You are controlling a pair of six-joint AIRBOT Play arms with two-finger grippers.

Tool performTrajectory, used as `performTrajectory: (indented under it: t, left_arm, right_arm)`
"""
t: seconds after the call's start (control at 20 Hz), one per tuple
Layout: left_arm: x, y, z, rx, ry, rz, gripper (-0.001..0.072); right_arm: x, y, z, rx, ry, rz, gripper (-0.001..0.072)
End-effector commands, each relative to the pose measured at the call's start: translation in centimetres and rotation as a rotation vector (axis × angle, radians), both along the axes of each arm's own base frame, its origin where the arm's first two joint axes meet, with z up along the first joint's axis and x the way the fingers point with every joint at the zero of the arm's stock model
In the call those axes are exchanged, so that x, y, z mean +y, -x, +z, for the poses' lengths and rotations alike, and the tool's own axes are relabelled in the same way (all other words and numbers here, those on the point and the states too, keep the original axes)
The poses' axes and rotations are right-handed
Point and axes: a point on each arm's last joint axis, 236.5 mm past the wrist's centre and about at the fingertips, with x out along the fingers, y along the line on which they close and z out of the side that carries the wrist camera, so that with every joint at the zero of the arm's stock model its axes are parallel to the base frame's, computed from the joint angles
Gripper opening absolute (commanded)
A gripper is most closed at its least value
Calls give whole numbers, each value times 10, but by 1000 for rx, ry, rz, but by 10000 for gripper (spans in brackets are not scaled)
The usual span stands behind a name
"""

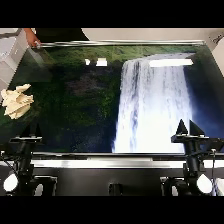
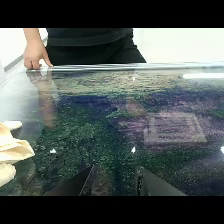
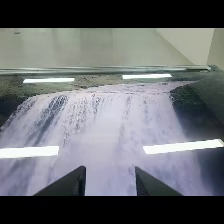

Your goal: Fold the clothes and pants, and hang the long-sleeved shirts on hangers.

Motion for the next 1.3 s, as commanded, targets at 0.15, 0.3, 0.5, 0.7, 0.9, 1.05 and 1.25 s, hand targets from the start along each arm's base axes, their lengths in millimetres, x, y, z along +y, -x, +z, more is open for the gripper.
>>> performTrajectory:
  t: [0.15,0.3,0.5,0.7,0.9,1.05,1.25]
  left_arm:
    - [1,0,0,1,-1,2,315]
    - [1,0,0,1,0,2,315]
    - [1,0,0,1,-1,2,315]
    - [1,0,0,1,-1,2,315]
    - [13,0,2,-4,-33,55,315]
    - [21,1,2,-6,-33,90,315]
    - [19,1,6,-18,68,81,315]
  right_arm:
    - [0,0,-1,2,0,0,373]
    - [0,0,-1,2,-1,0,373]
    - [0,0,-1,2,-1,0,373]
    - [0,0,-1,2,0,0,373]
    - [0,0,-1,2,-1,0,373]
    - [-10,1,0,1,14,-42,368]
    - [-34,4,10,-42,-166,-143,357]
